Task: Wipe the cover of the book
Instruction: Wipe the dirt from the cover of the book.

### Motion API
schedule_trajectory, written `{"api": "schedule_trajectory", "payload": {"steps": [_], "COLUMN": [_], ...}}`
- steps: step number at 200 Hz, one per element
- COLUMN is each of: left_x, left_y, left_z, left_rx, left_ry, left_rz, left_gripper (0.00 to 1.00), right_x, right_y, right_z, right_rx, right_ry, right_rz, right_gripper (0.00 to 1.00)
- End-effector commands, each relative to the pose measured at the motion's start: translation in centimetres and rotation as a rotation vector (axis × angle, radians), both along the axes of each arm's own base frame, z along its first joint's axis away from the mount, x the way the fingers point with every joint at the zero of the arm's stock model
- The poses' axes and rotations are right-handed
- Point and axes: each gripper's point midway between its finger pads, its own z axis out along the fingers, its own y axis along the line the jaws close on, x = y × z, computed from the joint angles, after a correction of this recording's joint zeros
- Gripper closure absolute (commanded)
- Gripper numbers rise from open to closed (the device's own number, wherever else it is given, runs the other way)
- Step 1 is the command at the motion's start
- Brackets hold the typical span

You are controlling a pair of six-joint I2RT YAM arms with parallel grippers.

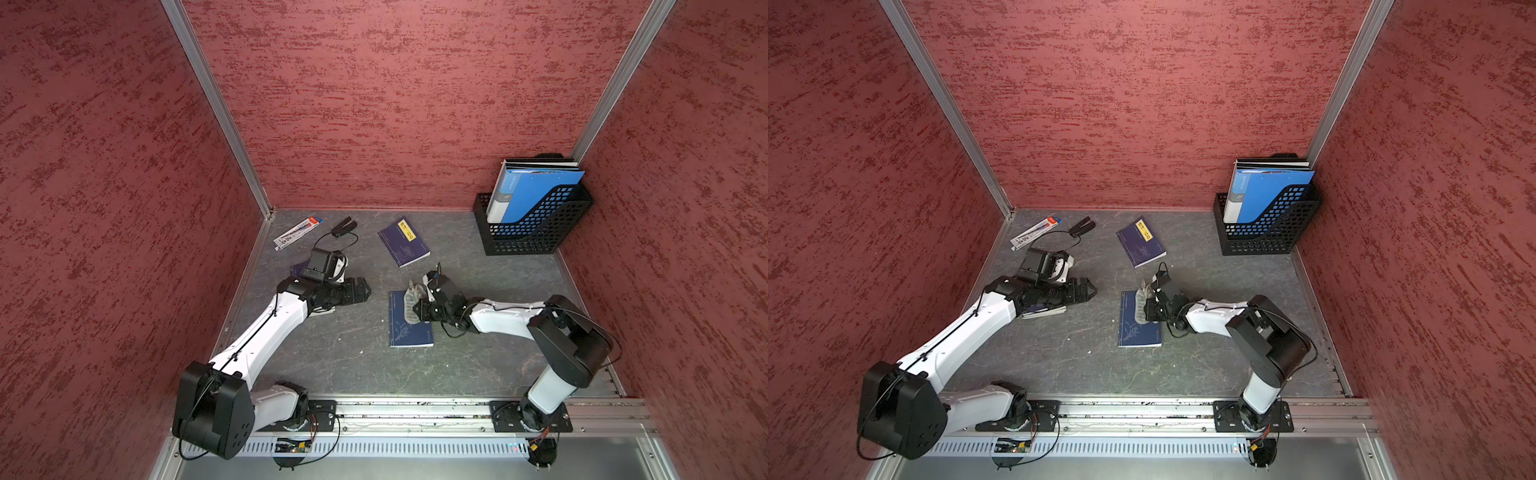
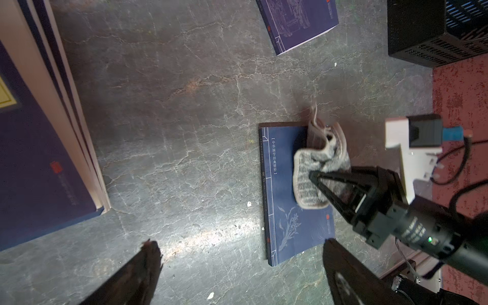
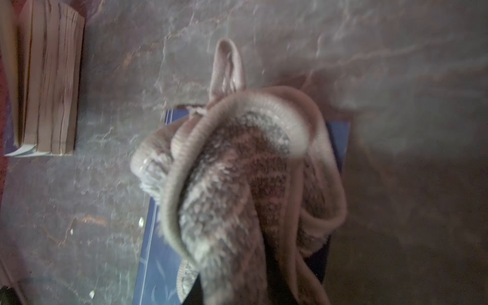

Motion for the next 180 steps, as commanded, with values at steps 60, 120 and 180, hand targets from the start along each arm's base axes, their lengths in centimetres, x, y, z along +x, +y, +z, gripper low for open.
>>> {"api": "schedule_trajectory", "payload": {"steps": [60,120,180], "left_x": [0.0,0.7,0.6], "left_y": [-0.1,-0.3,-0.2], "left_z": [-0.2,-0.2,-0.5], "left_rx": [-0.019,-0.007,-0.006], "left_ry": [-0.015,-0.01,-0.001], "left_rz": [-0.005,-0.017,-0.011], "left_gripper": [0.03,0.03,0.03], "right_x": [-4.0,-14.8,-16.6], "right_y": [-2.5,-0.2,0.8], "right_z": [-5.1,-5.6,-5.9], "right_rx": [-0.305,-0.275,-0.277], "right_ry": [0.125,0.22,0.212], "right_rz": [0.171,0.346,0.427], "right_gripper": [0.8,0.79,0.78]}}
